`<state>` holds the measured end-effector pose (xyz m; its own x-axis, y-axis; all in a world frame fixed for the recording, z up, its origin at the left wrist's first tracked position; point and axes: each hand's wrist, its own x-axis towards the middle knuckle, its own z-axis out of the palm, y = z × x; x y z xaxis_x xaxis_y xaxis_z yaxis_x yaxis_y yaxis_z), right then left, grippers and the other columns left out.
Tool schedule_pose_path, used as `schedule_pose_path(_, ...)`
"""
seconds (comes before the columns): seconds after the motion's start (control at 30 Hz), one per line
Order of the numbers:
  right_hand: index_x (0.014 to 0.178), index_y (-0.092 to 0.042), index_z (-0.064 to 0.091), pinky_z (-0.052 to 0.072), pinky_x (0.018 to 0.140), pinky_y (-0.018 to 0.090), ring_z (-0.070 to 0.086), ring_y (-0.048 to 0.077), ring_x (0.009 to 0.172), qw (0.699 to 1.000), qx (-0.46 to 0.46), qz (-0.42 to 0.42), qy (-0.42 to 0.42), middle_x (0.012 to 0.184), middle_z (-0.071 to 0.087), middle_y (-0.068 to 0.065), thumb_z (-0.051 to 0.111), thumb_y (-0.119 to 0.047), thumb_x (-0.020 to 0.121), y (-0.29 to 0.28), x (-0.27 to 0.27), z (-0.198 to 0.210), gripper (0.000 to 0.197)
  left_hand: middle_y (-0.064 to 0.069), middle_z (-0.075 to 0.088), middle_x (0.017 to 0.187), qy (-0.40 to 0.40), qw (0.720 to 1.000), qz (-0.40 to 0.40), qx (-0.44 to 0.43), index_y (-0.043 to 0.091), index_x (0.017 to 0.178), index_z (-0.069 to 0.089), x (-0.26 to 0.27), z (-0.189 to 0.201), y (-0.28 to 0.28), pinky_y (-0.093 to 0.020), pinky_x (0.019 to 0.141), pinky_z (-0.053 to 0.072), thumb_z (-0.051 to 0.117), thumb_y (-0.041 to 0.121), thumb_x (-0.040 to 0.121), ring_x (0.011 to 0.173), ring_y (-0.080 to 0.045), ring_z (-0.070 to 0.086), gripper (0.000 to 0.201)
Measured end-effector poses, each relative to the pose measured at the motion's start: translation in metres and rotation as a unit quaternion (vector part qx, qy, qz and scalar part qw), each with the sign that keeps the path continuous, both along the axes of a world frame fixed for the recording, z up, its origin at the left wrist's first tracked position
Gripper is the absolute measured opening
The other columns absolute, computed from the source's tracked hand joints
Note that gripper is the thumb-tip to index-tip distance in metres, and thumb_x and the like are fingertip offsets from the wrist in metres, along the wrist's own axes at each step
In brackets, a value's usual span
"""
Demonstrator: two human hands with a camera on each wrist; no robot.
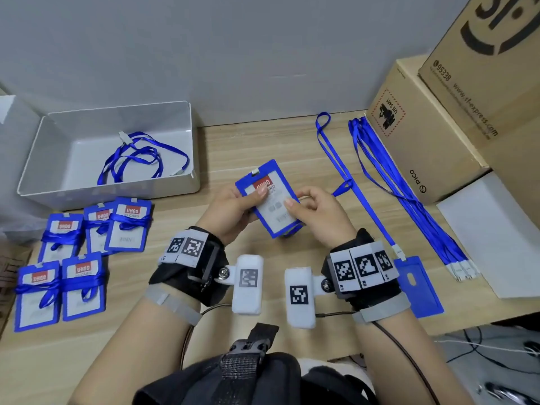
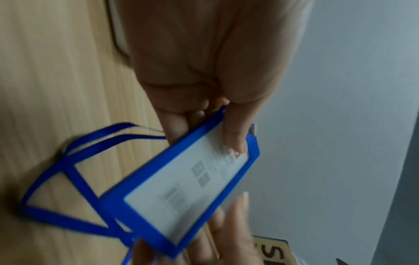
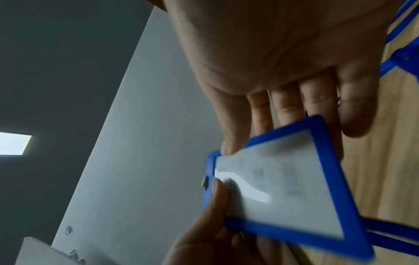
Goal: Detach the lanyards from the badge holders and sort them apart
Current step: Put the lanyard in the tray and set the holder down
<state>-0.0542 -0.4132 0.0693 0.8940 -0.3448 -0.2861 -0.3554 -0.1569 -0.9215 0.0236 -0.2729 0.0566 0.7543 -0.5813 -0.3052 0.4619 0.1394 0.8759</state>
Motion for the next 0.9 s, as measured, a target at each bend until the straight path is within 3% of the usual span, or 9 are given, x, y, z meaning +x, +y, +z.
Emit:
schedule_pose_path(0.17, 0.077, -0.026, 0.056, 0.053, 0.08, 0.035, 0.065, 0.024, 0.09, 1.0, -0.006, -0.004, 0.014, 0.096, 0.069, 0.01, 0.059, -0.018, 0.087, -0.016, -0.024, -0.015, 0.013, 0.004, 0.072, 0.087, 0.04, 0.998, -0.024, -0.047, 0.011, 0.103, 0.059, 0.002, 0.001, -0.028, -0.022, 0.074, 0.056, 0.042, 0.008, 0.094, 0.082, -0.008, 0.067, 0.02)
schedule_pose_path(0.23, 0.076, -0.025, 0.057, 0.053, 0.084, 0.04, 0.066, 0.026, 0.092, 0.999, -0.019, -0.009, 0.043, 0.098, 0.07, 0.012, 0.06, -0.019, 0.086, -0.028, -0.04, -0.023, 0.013, 0.003, 0.074, 0.088, 0.056, 0.996, -0.009, -0.068, 0.013, 0.098, 0.059, 0.009, 0.001, -0.041, -0.021, 0.074, 0.056, 0.037, 0.011, 0.097, 0.086, -0.008, 0.069, 0.021)
schedule_pose_path(0.47, 0.072, -0.024, 0.061, 0.051, 0.088, 0.044, 0.066, 0.022, 0.09, 0.983, -0.012, -0.057, 0.176, 0.093, 0.071, 0.007, 0.062, -0.025, 0.085, -0.069, -0.113, -0.072, 0.013, 0.004, 0.07, 0.064, 0.092, 0.995, 0.008, -0.031, 0.013, 0.088, 0.049, 0.046, -0.003, -0.093, -0.023, 0.066, 0.058, 0.03, 0.016, 0.101, 0.073, -0.013, 0.071, 0.024)
schedule_pose_path(0.53, 0.081, -0.011, 0.065, 0.051, 0.085, 0.039, 0.065, 0.019, 0.084, 0.975, -0.003, -0.081, 0.207, 0.089, 0.068, 0.004, 0.062, -0.024, 0.085, -0.076, -0.133, -0.078, 0.014, 0.007, 0.068, 0.062, 0.077, 0.997, -0.01, -0.017, 0.014, 0.088, 0.047, 0.06, -0.008, -0.109, -0.023, 0.068, 0.057, 0.028, 0.018, 0.101, 0.072, -0.011, 0.071, 0.023)
schedule_pose_path(0.6, 0.087, 0.002, 0.064, 0.051, 0.083, 0.041, 0.065, 0.025, 0.086, 0.968, -0.009, -0.127, 0.218, 0.094, 0.069, 0.011, 0.064, -0.023, 0.083, -0.084, -0.151, -0.086, 0.026, 0.01, 0.067, 0.061, 0.043, 0.998, -0.039, 0.022, 0.016, 0.087, 0.045, 0.073, -0.016, -0.125, -0.022, 0.072, 0.056, 0.026, 0.019, 0.102, 0.071, -0.008, 0.07, 0.024)
schedule_pose_path(0.67, 0.077, -0.001, 0.063, 0.051, 0.08, 0.041, 0.065, 0.032, 0.085, 0.961, -0.01, -0.167, 0.221, 0.085, 0.069, 0.015, 0.066, -0.024, 0.082, -0.09, -0.166, -0.09, 0.024, 0.013, 0.068, 0.062, 0.001, 0.994, -0.068, 0.08, 0.02, 0.087, 0.046, 0.085, -0.025, -0.14, -0.02, 0.069, 0.052, 0.025, 0.021, 0.102, 0.073, -0.004, 0.069, 0.025)
schedule_pose_path(0.73, 0.065, -0.016, 0.059, 0.048, 0.07, 0.033, 0.062, 0.024, 0.074, 0.954, -0.003, -0.207, 0.217, 0.069, 0.063, 0.001, 0.068, -0.021, 0.08, -0.096, -0.177, -0.092, 0.019, 0.014, 0.068, 0.063, -0.036, 0.988, -0.086, 0.123, 0.022, 0.086, 0.047, 0.095, -0.032, -0.153, -0.021, 0.063, 0.05, 0.026, 0.022, 0.102, 0.071, -0.002, 0.068, 0.026)
schedule_pose_path(0.83, 0.068, -0.016, 0.058, 0.042, 0.06, 0.024, 0.056, 0.021, 0.068, 0.943, 0.008, -0.255, 0.214, 0.066, 0.057, 0.002, 0.074, -0.017, 0.074, -0.105, -0.191, -0.094, 0.017, 0.014, 0.067, 0.061, -0.052, 0.982, -0.082, 0.16, 0.022, 0.082, 0.048, 0.106, -0.038, -0.171, -0.019, 0.059, 0.049, 0.028, 0.022, 0.102, 0.068, -0.003, 0.065, 0.028)
schedule_pose_path(0.9, 0.067, -0.018, 0.057, 0.041, 0.059, 0.025, 0.054, 0.02, 0.064, 0.937, 0.006, -0.264, 0.228, 0.063, 0.054, 0.003, 0.077, -0.018, 0.071, -0.11, -0.199, -0.098, 0.02, 0.015, 0.066, 0.061, -0.056, 0.98, -0.075, 0.178, 0.025, 0.08, 0.049, 0.115, -0.042, -0.182, -0.018, 0.063, 0.047, 0.029, 0.022, 0.101, 0.069, -0.002, 0.062, 0.029)
